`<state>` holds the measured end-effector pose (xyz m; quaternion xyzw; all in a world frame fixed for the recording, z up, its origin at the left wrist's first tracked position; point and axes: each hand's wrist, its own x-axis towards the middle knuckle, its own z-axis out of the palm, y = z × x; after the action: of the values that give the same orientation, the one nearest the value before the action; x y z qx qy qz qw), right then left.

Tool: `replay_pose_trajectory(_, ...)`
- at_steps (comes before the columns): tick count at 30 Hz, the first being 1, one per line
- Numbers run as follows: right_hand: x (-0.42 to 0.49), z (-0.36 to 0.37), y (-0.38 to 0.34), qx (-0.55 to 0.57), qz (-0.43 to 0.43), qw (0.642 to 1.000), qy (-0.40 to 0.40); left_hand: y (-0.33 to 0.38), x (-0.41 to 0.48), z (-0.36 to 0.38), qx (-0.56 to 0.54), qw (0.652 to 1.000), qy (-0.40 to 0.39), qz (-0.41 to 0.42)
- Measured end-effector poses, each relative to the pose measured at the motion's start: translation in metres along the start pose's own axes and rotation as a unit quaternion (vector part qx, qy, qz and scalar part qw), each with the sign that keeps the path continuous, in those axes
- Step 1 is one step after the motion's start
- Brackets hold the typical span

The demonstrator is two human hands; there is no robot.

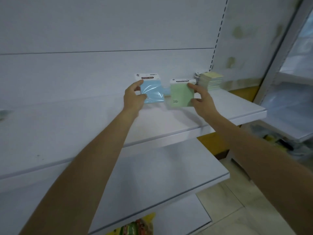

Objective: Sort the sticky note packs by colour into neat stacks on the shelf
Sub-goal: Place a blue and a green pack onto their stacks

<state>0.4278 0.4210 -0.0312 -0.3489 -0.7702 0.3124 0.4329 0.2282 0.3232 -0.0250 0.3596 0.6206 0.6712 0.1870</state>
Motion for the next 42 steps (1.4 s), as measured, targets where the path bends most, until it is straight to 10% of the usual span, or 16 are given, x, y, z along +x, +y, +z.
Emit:
replay_pose_trajectory(16, 0.136, -0.033, 0.084, 0.043, 0.002, 0.999, 0.014, -0.027, 0.097, 0.092, 0.061, 0.997, 0.031, -0.036)
replay_pose_trajectory(28, 0.201, -0.011, 0.116, 0.165, 0.073, 0.982, -0.048, -0.036, 0.102, 0.112, 0.299, 0.952, 0.040, -0.049)
replay_pose_trajectory(42, 0.204, 0.002, 0.131, 0.076, 0.040, 0.994, -0.073, -0.054, 0.092, 0.101, 0.377, 0.922, 0.088, 0.019)
